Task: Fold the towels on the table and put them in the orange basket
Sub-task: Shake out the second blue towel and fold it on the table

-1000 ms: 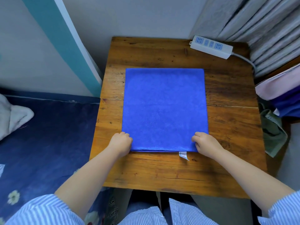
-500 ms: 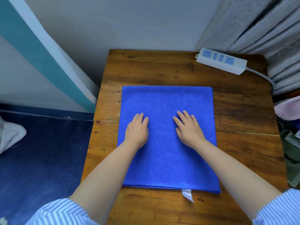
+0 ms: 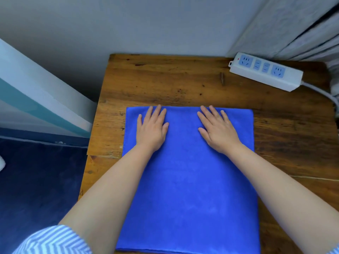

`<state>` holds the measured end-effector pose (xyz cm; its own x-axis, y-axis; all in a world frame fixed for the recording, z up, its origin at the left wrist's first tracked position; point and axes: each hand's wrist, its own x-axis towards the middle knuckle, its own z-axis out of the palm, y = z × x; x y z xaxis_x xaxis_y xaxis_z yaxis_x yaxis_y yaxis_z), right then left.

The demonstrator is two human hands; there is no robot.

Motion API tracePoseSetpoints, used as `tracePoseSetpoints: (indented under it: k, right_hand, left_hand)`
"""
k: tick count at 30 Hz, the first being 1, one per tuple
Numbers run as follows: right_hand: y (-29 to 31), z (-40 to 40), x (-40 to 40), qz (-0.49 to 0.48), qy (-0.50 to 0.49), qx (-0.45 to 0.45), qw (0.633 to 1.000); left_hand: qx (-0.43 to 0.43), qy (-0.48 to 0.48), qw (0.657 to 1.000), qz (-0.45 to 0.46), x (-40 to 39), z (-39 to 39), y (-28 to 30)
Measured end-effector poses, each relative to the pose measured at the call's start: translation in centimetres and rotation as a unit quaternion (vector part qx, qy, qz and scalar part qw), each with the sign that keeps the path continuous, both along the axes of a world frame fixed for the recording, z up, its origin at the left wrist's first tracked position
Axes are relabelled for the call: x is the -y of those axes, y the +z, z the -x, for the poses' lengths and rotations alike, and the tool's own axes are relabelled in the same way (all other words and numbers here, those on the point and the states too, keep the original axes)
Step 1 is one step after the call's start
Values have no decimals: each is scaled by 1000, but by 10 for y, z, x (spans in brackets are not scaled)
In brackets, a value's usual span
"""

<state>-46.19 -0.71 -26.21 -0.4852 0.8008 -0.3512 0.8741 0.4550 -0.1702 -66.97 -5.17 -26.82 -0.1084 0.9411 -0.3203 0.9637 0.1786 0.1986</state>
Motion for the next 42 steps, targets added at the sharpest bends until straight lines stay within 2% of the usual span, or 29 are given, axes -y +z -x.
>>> tracePoseSetpoints:
  k: [7,10,14,18,22,27,33,37,42]
  right_hand:
    - [4,-56,-17,11,-108,8,994]
    - [13,-65,-21,12,-110,33,993]
    - [33,-61,-35,-44,-93,69,992]
    - [51,-51,-48,-11,-117,104,988]
    - [65,-53,-40,-25,-132,69,989]
    - [91,-66,-10,-71,-154,12,985]
    - [121,-81,57,-103,-155,-27,982]
    - [129,-93,111,-100,-141,-8,985]
    - [122,-106,174,-96,-142,13,985]
  left_hand:
    - [-13,83,996,8,-2,43,-3]
    - [-16,99,995,14,-7,48,4]
    - [-62,74,995,-29,-17,46,17]
    - [-109,57,992,-25,-22,41,29]
    - [-134,32,990,-37,-10,44,44]
    - [-117,8,988,-97,19,54,72]
    - [-100,-77,986,-107,73,61,98]
    - [-88,-123,984,-94,122,65,111]
    - [-26,-267,953,-140,184,58,126]
